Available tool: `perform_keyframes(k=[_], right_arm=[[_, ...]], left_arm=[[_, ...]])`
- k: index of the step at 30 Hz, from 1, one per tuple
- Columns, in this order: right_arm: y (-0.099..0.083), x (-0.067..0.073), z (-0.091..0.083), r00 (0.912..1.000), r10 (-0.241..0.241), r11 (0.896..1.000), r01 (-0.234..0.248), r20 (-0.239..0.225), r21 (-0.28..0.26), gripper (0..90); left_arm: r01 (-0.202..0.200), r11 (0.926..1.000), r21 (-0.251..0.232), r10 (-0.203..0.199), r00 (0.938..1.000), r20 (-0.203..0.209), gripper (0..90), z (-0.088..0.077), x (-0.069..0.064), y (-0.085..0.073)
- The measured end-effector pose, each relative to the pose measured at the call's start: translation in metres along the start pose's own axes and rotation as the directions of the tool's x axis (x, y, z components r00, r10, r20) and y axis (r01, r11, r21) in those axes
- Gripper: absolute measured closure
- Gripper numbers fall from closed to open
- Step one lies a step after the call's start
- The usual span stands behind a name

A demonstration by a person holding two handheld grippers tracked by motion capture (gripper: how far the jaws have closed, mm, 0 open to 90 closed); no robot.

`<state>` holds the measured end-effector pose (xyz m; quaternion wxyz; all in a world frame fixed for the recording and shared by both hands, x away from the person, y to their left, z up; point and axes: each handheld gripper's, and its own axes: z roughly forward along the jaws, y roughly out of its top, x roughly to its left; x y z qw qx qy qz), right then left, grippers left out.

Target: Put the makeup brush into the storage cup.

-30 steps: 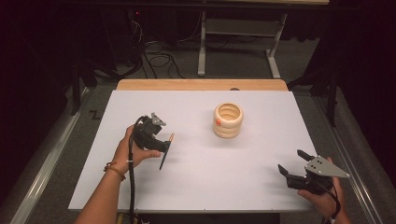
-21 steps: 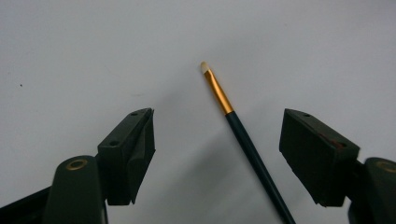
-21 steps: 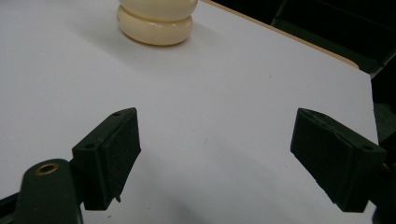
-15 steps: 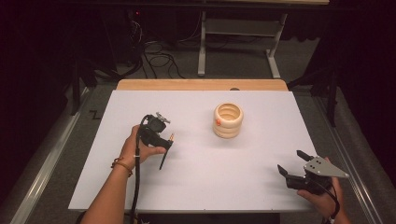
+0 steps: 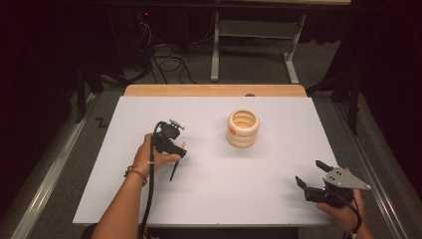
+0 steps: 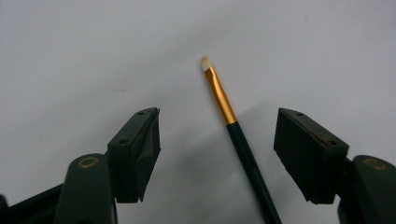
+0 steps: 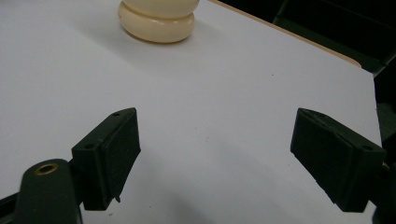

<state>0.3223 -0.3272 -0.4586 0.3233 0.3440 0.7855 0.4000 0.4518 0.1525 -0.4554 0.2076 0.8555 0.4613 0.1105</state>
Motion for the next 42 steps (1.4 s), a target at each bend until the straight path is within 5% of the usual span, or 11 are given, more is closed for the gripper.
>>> perform_keyframes(k=[14,20,30,38,42], right_arm=[[0.0,0.0,0.001,0.9999,-0.013,1.0,0.013,-0.002,0.007,17.2],[-0.001,0.0,0.001,0.9998,-0.016,1.0,0.016,-0.014,0.005,17.5],[-0.001,0.001,0.001,0.9998,-0.015,1.0,0.016,-0.016,0.008,17.7],[-0.001,0.003,0.002,0.9996,-0.024,0.999,0.024,-0.018,0.022,18.2],[-0.001,0.003,0.002,0.9994,-0.029,0.999,0.029,-0.02,0.026,18.2]], left_arm=[[0.037,0.9968,0.071,-0.038,0.9992,0.012,32.9,0.011,0.003,0.008],[0.091,0.9898,0.109,-0.094,0.9953,0.024,44.4,0.014,0.006,0.013],[0.119,0.9832,0.139,-0.127,0.9905,0.053,46.2,0.014,0.01,0.018],[0.122,0.9789,0.164,-0.127,0.9916,0.023,67.7,0.014,0.011,0.02],[0.111,0.9757,0.189,-0.12,0.9922,0.035,68.8,0.013,0.011,0.021]])
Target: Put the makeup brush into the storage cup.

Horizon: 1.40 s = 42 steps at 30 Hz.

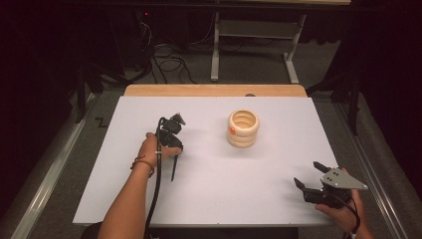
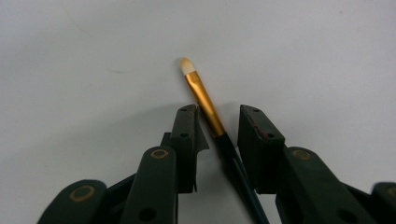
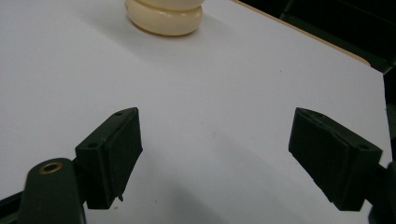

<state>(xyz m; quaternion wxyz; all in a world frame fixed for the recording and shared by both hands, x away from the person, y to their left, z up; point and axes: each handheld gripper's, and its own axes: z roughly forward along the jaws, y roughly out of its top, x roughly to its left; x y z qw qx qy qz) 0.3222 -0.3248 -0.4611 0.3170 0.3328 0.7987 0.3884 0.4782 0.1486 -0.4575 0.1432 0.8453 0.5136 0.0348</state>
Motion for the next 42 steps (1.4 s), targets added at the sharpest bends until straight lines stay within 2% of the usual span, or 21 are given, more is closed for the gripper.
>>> perform_keyframes(k=[9,12,20,27,36,42], right_arm=[[-0.0002,-0.0003,0.0003,1.0,-0.002,1.0,0.002,-0.003,0.004,18.2],[0.0005,-0.0009,-0.0014,1.0,0.004,1.0,-0.004,-0.001,-0.019,18.2],[0.0001,-0.0001,0.0002,1.0,-0.003,1.0,0.003,-0.002,-0.005,18.2],[0.0002,-0.0013,-0.0003,1.0,-0.006,1.0,0.006,0.001,-0.009,18.2],[0.0001,-0.0009,-0.0006,1.0,-0.003,1.0,0.003,-0.004,-0.009,18.2],[0.0003,-0.0004,-0.0006,1.0,0.003,1.0,-0.003,-0.004,-0.01,18.2]], left_arm=[[-0.014,0.9999,0.009,0.014,0.9997,-0.02,81.6,0.0007,0.0023,0.0004],[-0.005,1.0,0.008,0.005,0.9997,-0.024,83.9,0.0009,0.0027,0.0005],[0.021,0.9998,-0.004,-0.021,0.9996,-0.016,84.4,0.0007,0.0041,-0.0007],[0.004,1.0,-0.008,-0.005,0.9999,-0.013,84.3,0.0003,0.0042,-0.0014],[-0.053,0.9986,0.003,0.053,0.9983,-0.022,84.3,-0.0006,0.0026,-0.0015],[-0.047,0.9989,0.0,0.047,0.9989,-0.009,84.3,-0.0003,0.0045,-0.0017]])
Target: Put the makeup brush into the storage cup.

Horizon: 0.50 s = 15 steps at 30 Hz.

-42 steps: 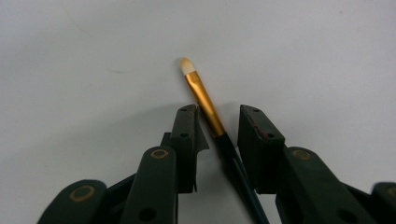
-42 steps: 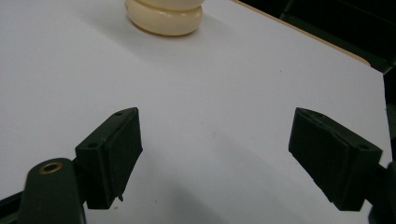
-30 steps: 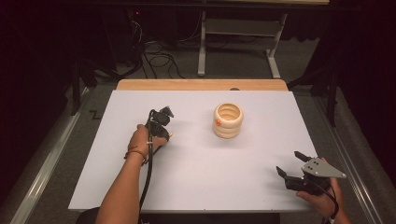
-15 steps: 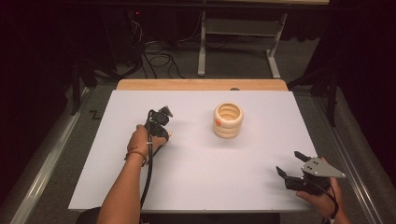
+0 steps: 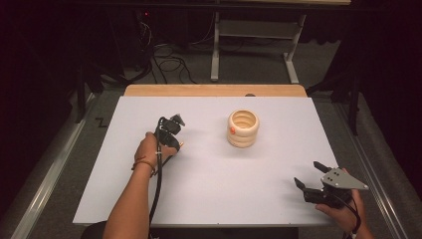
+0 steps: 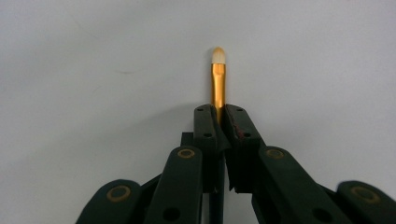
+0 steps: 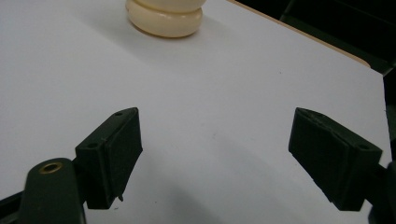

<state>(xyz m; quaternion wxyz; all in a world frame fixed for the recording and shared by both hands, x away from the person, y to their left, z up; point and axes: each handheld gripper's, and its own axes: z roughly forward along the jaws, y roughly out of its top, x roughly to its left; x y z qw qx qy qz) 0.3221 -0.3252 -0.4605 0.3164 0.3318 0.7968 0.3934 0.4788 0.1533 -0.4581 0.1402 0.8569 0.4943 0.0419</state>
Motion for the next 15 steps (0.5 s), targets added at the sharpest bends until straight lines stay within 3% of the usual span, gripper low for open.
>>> perform_keyframes(k=[8,10,15], right_arm=[[-0.0002,0.0,0.0001,1.0,-0.001,1.0,0.001,-0.001,0.005,18.1],[-0.0002,-0.0001,0.0005,1.0,-0.001,1.0,0.001,-0.004,0.008,17.0],[0.0001,-0.0002,0.0008,0.9999,-0.008,1.0,0.008,-0.01,0.006,17.1]], left_arm=[[0.034,0.9987,-0.038,-0.033,0.9993,0.019,84.3,-0.0019,0.004,-0.0019],[0.014,0.999,-0.043,-0.012,0.9989,0.045,84.3,-0.0029,0.0038,-0.0028],[-0.012,0.999,-0.044,0.013,0.9993,0.035,84.4,-0.0027,-0.0012,-0.0018]])
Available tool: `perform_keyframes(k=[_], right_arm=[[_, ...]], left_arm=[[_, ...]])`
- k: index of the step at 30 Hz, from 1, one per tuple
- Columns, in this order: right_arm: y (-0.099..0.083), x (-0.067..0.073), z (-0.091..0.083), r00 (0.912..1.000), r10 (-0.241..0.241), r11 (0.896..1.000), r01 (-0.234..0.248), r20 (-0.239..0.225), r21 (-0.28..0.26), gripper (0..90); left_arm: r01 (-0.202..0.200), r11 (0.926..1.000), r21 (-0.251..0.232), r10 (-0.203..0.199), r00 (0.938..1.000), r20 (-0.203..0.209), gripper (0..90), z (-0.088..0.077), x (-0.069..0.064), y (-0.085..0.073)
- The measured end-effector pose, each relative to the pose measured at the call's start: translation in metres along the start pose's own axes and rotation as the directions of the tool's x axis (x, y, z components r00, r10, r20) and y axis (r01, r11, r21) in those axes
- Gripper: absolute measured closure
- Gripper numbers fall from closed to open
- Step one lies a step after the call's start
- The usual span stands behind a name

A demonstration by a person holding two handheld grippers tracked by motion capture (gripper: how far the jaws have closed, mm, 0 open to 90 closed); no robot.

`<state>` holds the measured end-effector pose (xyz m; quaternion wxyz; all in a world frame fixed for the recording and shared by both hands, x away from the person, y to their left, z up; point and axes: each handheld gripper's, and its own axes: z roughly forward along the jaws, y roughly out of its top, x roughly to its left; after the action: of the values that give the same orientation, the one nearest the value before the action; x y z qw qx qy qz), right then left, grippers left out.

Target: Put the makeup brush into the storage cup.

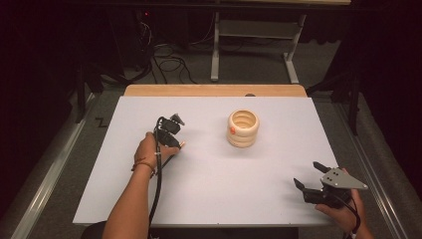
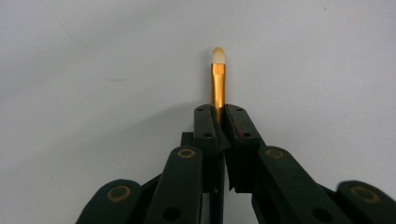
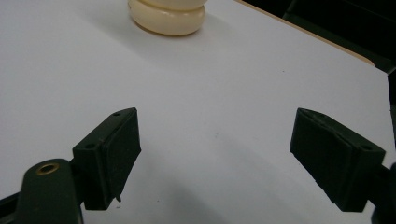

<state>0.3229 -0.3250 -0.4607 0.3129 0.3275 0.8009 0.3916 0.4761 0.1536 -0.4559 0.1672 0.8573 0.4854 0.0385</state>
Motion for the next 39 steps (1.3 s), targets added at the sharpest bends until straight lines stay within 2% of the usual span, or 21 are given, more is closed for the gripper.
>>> perform_keyframes(k=[5,6,7,9,11,14,16,17,22,27,31,33,39], right_arm=[[0.0,0.0,-0.001,1.0,0.006,1.0,-0.006,0.005,0.001,17.1],[0.0,0.0,-0.001,1.0,0.006,1.0,-0.006,0.005,0.001,17.1],[0.0,0.0,-0.001,1.0,0.007,1.0,-0.007,0.005,0.001,17.1],[0.0,0.0,-0.001,1.0,0.005,1.0,-0.005,0.005,0.001,17.1],[0.0,0.001,-0.001,1.0,0.007,1.0,-0.007,0.005,0.001,17.1],[0.0,0.001,-0.001,1.0,0.006,1.0,-0.006,0.005,-0.002,17.1],[0.0,0.0,-0.001,1.0,0.004,1.0,-0.004,0.006,0.0,17.0],[0.0,0.0,-0.001,1.0,0.004,1.0,-0.004,0.006,0.0,17.0],[0.0,0.0,-0.001,1.0,0.002,1.0,-0.002,0.007,-0.002,17.0],[0.001,0.0,-0.001,0.9999,0.0,1.0,0.0,0.01,-0.005,17.0],[0.001,0.001,-0.002,1.0,0.002,1.0,-0.002,0.008,-0.01,17.0],[0.001,0.001,-0.002,1.0,0.004,1.0,-0.004,0.007,-0.008,17.0],[0.001,0.001,-0.002,0.9999,-0.005,1.0,0.006,0.01,-0.015,17.0]], left_arm=[[-0.033,0.9994,-0.013,0.033,0.9994,-0.008,84.4,-0.004,-0.003,0.001],[-0.043,0.9989,-0.018,0.042,0.9989,-0.021,84.4,-0.005,-0.004,0.002],[-0.049,0.9981,-0.038,0.047,0.9983,-0.033,84.4,-0.009,-0.005,0.001],[-0.063,0.9958,-0.065,0.063,0.998,-0.011,84.4,-0.014,-0.005,0.0],[-0.077,0.9939,-0.079,0.076,0.997,-0.016,84.4,-0.018,-0.006,-0.002],[-0.08,0.9887,-0.127,0.078,0.9968,-0.017,84.4,-0.025,-0.006,-0.004],[-0.086,0.9802,-0.179,0.081,0.9962,-0.033,84.4,-0.033,-0.007,-0.007],[-0.086,0.9802,-0.179,0.081,0.9962,-0.033,84.5,-0.033,-0.007,-0.007],[-0.123,0.9602,-0.251,0.117,0.9924,-0.04,84.4,-0.045,-0.013,-0.012],[-0.134,0.9482,-0.288,0.119,0.9905,-0.07,84.4,-0.054,-0.018,-0.015],[-0.153,0.9323,-0.328,0.133,0.9877,-0.082,84.4,-0.06,-0.022,-0.019],[-0.165,0.9217,-0.351,0.143,0.9859,-0.088,84.4,-0.063,-0.024,-0.021],[-0.195,0.9036,-0.382,0.171,0.9806,-0.096,84.4,-0.069,-0.027,-0.026]])
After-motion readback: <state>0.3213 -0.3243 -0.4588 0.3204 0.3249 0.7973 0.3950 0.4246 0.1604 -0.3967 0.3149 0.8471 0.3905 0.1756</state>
